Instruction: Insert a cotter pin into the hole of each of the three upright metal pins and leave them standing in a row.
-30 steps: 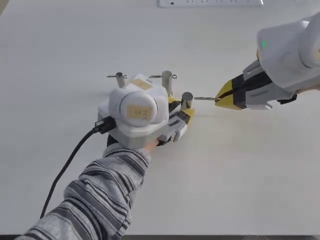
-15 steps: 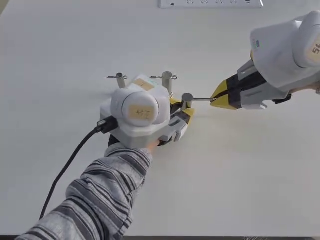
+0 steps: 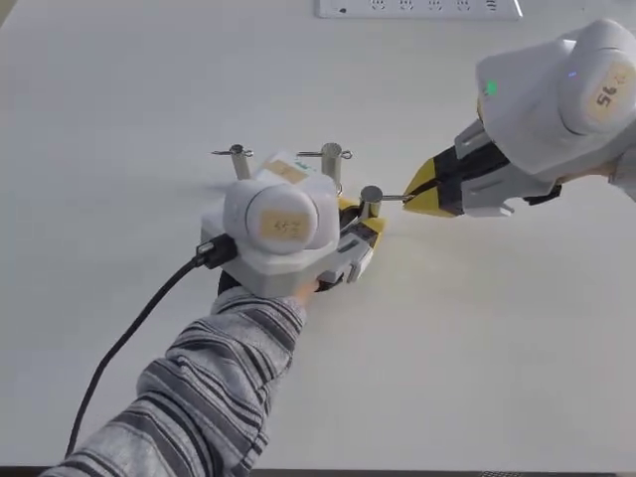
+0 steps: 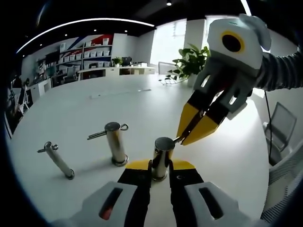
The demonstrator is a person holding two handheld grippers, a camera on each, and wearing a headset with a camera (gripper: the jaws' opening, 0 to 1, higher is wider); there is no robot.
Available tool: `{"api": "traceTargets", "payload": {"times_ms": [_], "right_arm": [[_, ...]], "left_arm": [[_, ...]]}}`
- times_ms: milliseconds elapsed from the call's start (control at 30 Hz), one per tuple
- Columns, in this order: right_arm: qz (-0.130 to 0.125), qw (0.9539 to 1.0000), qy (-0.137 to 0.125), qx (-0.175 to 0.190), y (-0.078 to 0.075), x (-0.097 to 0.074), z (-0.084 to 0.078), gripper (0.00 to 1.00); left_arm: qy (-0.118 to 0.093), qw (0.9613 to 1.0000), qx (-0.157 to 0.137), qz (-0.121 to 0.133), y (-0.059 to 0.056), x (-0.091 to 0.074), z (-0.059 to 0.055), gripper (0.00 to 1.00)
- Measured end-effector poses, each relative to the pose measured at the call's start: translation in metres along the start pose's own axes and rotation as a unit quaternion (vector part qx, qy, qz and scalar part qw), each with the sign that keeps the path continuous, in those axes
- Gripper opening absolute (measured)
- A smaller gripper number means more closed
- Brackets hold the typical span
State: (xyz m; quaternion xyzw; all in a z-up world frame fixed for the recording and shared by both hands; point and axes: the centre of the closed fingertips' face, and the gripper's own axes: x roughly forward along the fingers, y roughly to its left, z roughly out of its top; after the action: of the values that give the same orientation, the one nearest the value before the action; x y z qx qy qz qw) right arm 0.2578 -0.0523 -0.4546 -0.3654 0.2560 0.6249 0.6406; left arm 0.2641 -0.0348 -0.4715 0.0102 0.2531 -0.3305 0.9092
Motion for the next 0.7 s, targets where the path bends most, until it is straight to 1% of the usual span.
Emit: {"api": "traceTargets", "payload": {"times_ms": [133,267,467,533,600,667,700], "right_arm": [[0.000,1.0000,-0.001,-0.003,-0.001,0.003,0.004,0.00],[-0.002,1.0000,-0.001,-0.006,-0.001,0.006,0.008,0.00],[-0.006,1.0000,0.001,-0.006,-0.002,0.006,0.008,0.00],[-0.010,0.9999,0.000,-0.013,-0.001,0.007,0.009,0.00],[-0.015,0.9998,-0.002,-0.011,-0.001,0.008,0.011,0.00],[-0.017,0.9998,-0.011,-0.007,-0.002,0.009,0.013,0.00],[-0.018,0.9996,-0.021,-0.004,-0.002,0.009,0.016,0.00]], "left_arm": [[-0.002,0.9999,-0.013,0.000,0.001,0.001,-0.001,0.11],[-0.001,0.9999,-0.014,0.002,0.002,0.001,-0.002,0.11],[-0.001,0.9999,-0.016,0.004,0.003,0.002,-0.003,0.11],[-0.002,0.9998,-0.017,0.004,0.003,0.002,-0.003,0.11],[-0.001,0.9998,-0.018,0.005,0.003,0.003,-0.003,0.11],[-0.001,0.9998,-0.019,0.005,0.003,0.003,-0.004,0.11],[-0.001,0.9998,-0.019,0.005,0.003,0.003,-0.004,0.11]]}}
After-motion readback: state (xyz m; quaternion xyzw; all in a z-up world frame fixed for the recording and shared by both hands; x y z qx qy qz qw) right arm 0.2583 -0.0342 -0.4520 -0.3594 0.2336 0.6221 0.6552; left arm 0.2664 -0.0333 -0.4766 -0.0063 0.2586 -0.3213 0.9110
